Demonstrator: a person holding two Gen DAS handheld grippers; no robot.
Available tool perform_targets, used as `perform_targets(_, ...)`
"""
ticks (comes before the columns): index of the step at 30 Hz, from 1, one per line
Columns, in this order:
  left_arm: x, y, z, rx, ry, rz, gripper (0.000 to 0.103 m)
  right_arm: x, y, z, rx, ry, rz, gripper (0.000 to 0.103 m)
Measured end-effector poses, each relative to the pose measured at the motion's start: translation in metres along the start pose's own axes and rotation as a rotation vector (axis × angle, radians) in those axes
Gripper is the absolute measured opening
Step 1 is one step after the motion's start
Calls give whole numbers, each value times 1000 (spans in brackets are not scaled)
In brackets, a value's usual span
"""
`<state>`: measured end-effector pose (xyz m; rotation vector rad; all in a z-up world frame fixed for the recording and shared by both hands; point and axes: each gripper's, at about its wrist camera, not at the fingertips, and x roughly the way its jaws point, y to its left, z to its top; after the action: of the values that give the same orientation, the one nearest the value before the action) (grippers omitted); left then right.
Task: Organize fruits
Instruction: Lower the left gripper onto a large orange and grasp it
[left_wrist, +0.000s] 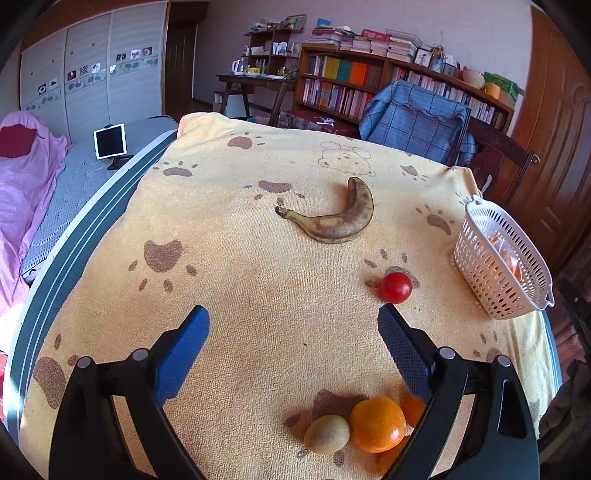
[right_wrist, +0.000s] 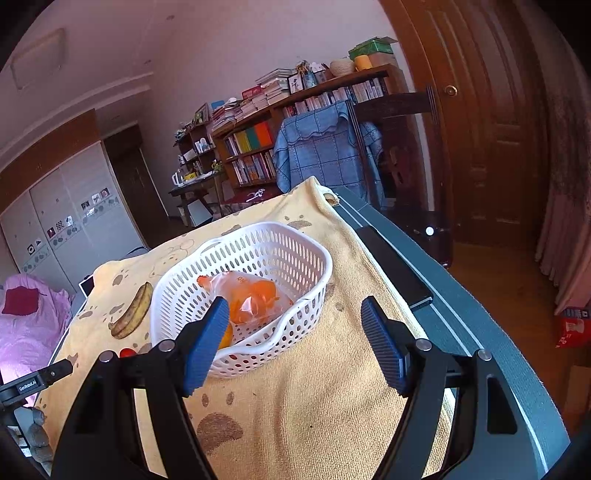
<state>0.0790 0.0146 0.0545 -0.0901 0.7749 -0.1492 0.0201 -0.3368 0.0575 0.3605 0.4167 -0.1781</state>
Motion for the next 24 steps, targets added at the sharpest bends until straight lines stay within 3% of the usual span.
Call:
perform_targets(12,-11,-15,-42,78,69,-67,92,3,-1,-2,-25,4,-19,75)
perform_targets(24,-9,-27,-53,149,77,-87,94,4,-1,-3,-35,3,-25,75)
